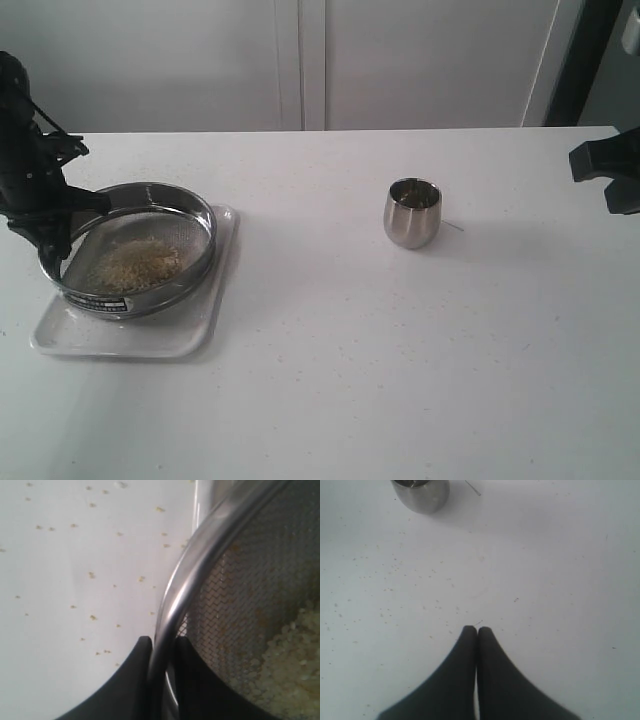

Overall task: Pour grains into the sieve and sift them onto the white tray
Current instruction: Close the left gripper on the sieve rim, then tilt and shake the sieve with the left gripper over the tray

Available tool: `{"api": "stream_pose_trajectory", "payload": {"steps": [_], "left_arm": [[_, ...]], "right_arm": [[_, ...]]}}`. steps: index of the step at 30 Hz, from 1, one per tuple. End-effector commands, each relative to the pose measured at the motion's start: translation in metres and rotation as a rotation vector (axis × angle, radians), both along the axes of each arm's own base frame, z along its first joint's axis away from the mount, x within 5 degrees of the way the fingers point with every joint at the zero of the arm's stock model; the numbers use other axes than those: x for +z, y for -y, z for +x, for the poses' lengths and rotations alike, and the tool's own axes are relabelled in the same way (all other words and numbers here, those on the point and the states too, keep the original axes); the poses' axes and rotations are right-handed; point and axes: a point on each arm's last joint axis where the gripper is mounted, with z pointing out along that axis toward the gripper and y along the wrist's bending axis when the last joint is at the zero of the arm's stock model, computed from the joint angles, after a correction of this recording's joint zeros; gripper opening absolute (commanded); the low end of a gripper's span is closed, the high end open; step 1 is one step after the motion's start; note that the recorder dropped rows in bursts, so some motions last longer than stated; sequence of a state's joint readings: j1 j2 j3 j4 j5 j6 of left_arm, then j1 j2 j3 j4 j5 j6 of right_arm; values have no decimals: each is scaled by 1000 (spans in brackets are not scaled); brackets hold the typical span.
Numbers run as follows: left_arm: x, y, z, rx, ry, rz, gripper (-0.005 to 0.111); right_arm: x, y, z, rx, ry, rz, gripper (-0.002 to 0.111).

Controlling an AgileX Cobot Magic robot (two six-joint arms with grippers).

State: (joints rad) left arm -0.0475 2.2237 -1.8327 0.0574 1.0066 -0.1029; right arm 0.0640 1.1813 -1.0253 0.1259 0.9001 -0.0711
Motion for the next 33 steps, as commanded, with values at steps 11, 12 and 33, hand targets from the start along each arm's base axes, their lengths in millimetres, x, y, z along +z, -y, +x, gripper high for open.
{"api": "stream_pose_trajectory", "payload": {"steps": [11,12,33], "left_arm": [[2,-1,-2,4,-9,21,0],[4,-1,-3,4,-5,20,0],[45,4,-11,46,60,-81,0]], "right_arm": [[1,1,-1,-6,15,-2,0],[1,1,-1,-6,15,-2,0],[1,1,-1,-6,15,-2,0]]}}
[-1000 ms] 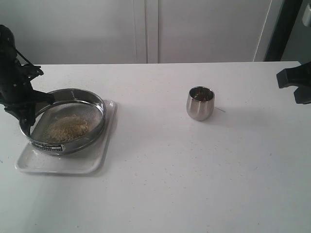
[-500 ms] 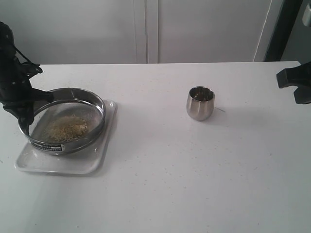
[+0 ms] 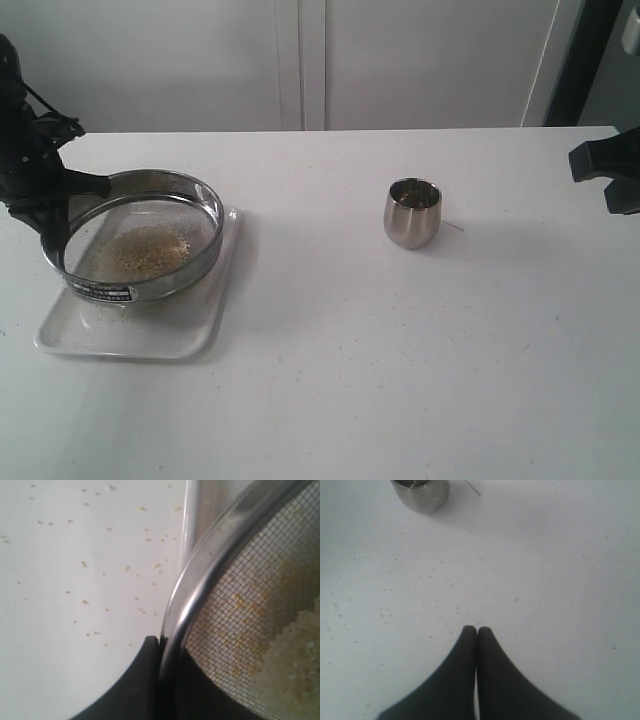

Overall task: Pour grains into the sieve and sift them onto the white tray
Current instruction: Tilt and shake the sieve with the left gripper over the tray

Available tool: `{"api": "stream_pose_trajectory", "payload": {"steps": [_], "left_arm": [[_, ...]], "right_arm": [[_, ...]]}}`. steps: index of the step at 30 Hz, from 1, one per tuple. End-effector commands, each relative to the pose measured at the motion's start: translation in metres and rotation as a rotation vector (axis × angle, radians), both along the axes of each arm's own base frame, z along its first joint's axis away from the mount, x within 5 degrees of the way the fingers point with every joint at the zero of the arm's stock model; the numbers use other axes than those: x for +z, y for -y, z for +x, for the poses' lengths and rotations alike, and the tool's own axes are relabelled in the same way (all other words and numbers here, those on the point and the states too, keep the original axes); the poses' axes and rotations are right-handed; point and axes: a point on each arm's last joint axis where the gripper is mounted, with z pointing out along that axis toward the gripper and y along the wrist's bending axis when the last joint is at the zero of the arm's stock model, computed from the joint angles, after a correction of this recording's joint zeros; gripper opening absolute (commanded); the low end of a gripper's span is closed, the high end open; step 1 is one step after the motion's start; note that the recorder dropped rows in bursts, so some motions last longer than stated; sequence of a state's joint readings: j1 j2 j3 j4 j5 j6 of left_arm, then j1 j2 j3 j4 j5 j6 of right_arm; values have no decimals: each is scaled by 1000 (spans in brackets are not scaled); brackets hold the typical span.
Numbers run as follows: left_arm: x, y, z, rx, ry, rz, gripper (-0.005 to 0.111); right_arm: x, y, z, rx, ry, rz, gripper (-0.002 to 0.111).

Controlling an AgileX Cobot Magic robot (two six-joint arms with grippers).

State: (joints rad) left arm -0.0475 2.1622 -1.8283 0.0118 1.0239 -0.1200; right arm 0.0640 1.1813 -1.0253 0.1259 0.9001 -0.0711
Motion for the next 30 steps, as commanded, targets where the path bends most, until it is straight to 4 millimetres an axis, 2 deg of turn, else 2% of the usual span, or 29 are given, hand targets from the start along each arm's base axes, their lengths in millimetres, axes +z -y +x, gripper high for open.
{"api": "stream_pose_trajectory", "payload": {"steps": [1,15,26,30], "left_arm": [[20,1,-6,16,24,-35,0],[22,1,-14,-5,-53,-35,0],[18,1,-43,13,0,-59,0],[18,2,-45,23,12,-70,0]], "right_arm": [[1,1,-1,-6,15,-2,0],[1,1,-1,-6,15,-2,0],[1,1,-1,-6,15,-2,0],[1,1,-1,-6,15,-2,0]]}}
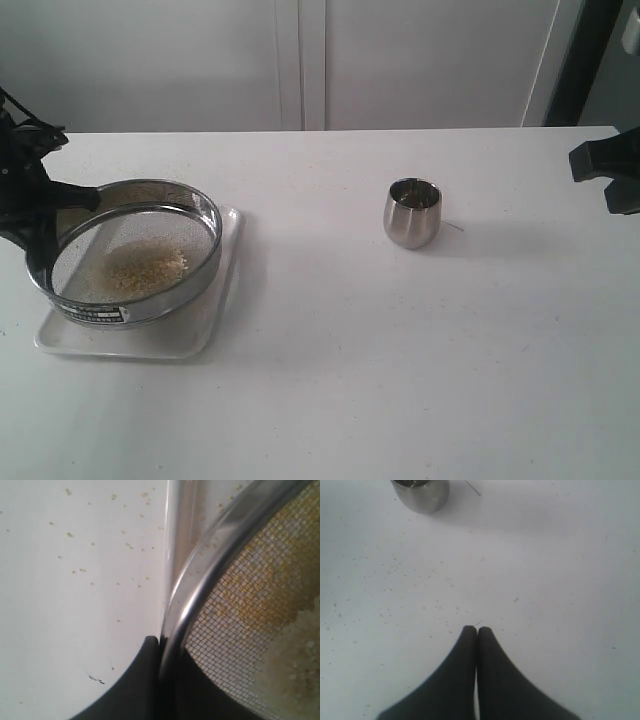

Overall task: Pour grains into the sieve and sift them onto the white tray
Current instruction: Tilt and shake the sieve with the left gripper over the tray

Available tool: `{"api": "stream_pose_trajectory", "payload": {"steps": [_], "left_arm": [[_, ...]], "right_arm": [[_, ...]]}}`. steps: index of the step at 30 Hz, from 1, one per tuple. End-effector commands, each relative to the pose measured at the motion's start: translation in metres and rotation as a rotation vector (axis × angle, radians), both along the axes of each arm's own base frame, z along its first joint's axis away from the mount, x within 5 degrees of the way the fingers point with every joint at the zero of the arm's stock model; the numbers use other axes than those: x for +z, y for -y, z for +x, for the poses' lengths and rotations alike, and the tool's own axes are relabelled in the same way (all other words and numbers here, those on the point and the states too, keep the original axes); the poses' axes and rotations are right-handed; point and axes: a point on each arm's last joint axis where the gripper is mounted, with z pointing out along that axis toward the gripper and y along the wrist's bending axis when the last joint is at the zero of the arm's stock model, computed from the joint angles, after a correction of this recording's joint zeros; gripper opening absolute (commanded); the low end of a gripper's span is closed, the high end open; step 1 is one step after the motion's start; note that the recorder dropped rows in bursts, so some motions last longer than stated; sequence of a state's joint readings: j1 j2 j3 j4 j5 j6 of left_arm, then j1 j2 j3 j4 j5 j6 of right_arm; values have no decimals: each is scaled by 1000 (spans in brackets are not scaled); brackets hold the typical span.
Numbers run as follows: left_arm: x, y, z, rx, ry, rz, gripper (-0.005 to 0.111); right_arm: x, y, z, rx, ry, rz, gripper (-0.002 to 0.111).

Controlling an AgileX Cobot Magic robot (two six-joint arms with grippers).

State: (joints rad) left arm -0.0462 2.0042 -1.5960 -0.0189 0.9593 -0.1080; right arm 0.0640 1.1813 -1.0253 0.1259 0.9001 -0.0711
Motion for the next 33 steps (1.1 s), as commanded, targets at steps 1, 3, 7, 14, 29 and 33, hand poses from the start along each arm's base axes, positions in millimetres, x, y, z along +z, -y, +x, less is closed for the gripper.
{"api": "stream_pose_trajectory", "payload": {"steps": [1,3,7,14,29,33], "left_arm": [[9,2,-3,22,34,-46,0],[9,2,-2,23,41,-46,0],[9,2,-2,13,42,-45,0],[7,3,-2,-24,45,-44,0],[14,1,8,-6,-19,-25,0],[13,2,6,12,112,-40,0]], "right_arm": [[1,1,-1,-6,15,-2,0],[1,1,-1,-6,15,-2,0],[1,1,-1,-6,15,-2,0],[1,1,-1,-6,17,-2,0],[1,1,-1,-6,17,-2,0],[1,1,-1,-6,17,-2,0]]}}
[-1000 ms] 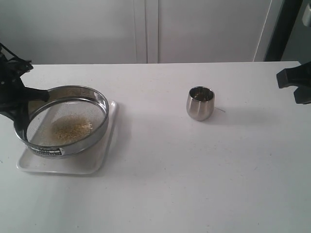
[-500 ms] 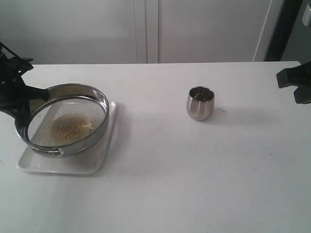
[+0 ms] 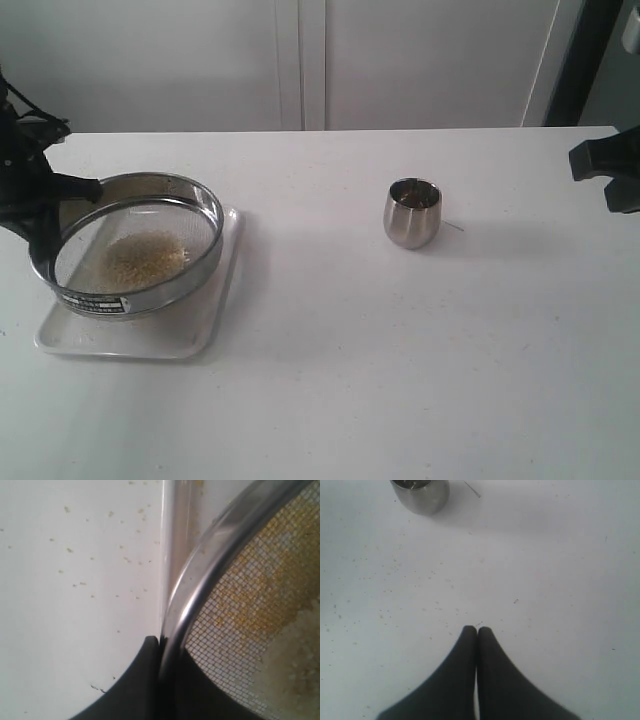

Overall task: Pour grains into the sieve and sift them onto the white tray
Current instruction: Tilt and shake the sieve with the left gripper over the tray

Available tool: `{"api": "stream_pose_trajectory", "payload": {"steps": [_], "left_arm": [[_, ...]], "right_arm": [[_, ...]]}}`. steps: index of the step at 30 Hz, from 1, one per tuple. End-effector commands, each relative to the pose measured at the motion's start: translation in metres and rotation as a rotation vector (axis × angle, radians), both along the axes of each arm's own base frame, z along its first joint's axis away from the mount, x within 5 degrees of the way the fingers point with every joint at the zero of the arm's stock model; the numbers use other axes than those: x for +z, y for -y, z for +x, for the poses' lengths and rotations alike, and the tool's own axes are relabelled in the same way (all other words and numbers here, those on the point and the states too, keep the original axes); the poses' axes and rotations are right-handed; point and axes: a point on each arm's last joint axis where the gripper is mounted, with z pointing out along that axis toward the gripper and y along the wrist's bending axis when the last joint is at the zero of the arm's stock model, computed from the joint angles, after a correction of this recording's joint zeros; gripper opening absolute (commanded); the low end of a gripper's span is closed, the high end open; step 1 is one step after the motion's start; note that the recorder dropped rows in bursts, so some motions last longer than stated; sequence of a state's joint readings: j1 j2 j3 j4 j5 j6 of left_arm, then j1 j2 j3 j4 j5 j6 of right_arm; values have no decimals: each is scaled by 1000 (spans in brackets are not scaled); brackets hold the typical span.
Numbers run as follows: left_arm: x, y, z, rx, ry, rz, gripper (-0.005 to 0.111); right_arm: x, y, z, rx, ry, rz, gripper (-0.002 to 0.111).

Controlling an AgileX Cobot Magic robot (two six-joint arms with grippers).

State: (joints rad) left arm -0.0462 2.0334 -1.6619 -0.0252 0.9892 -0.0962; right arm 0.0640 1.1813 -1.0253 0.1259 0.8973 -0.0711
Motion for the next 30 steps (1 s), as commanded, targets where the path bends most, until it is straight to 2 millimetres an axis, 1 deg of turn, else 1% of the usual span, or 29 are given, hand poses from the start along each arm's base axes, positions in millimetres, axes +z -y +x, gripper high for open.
{"api": "stream_pose_trajectory", "payload": {"steps": [1,4,5,6,7,9,10,11,12,13,14,16,18,19,20,21,23,24,26,27,28,29,30], "left_arm": [[5,1,0,32,98,-36,0],[-11,-4,19,84,-9,-32,0],[-12,-6,21,89,-49,-40,0],[-13,-5,19,73,-103,-46,0],[-12,-3,14,23,-141,-47,0],[-8,4,-7,-30,-162,-38,0],[-7,7,-18,-29,-123,-35,0],[-5,7,-24,-13,-70,-35,0],[-4,7,-29,0,7,-34,0],[-1,7,-29,7,71,-35,0],[1,5,-25,17,106,-36,0],[8,4,-6,44,139,-42,0],[7,2,17,48,103,-40,0],[4,1,26,61,57,-38,0],[3,2,29,68,5,-38,0],[1,3,26,48,-74,-34,0],[3,9,15,-17,-123,-22,0],[8,13,6,-17,-114,-14,0],[17,17,-4,-8,-41,-24,0],[24,16,-3,-14,53,-18,0],[27,15,2,-1,104,-11,0],[22,9,17,45,113,8,0],[19,6,24,55,90,9,0]], "right_arm": [[1,1,-1,-6,15,-2,0],[1,1,-1,-6,15,-2,0],[1,1,-1,-6,15,-2,0],[1,1,-1,-6,15,-2,0],[1,1,-1,-6,15,-2,0],[1,1,-1,-6,15,-2,0],[1,1,-1,-6,15,-2,0],[1,1,-1,-6,15,-2,0],[1,1,-1,-5,12,-2,0],[1,1,-1,-5,12,-2,0],[1,1,-1,-5,12,-2,0],[1,1,-1,-5,12,-2,0],[1,1,-1,-5,12,-2,0],[1,1,-1,-5,12,-2,0],[1,1,-1,-5,12,-2,0],[1,1,-1,-5,12,-2,0],[1,1,-1,-5,12,-2,0],[1,1,-1,-5,12,-2,0],[1,1,-1,-6,16,-2,0],[1,1,-1,-6,17,-2,0],[1,1,-1,-6,17,-2,0],[1,1,-1,-6,17,-2,0],[1,1,-1,-6,17,-2,0]]}}
